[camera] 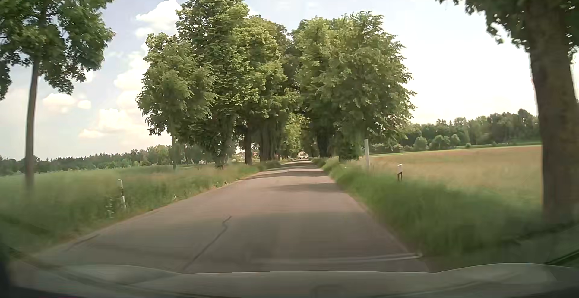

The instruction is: Follow the waypoints while adhering to traffic rules and regulations

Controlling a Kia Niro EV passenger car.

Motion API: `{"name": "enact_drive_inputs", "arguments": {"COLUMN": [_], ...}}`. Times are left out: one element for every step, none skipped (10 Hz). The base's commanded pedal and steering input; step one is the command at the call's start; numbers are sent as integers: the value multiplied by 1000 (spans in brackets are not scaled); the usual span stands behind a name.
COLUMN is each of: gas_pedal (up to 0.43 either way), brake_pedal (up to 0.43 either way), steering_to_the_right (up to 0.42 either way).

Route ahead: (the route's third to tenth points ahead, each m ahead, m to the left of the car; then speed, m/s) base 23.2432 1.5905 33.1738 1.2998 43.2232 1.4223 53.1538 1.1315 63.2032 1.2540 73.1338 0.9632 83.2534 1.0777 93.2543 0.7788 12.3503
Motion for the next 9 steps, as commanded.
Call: {"name": "enact_drive_inputs", "arguments": {"gas_pedal": [248, 248, 248, 240, 240, 228, 220, 220, 220], "brake_pedal": [0, 0, 0, 0, 0, 0, 0, 0, 0], "steering_to_the_right": [-4, -4, -4, -4, -5, -7, -7, -6, -5]}}
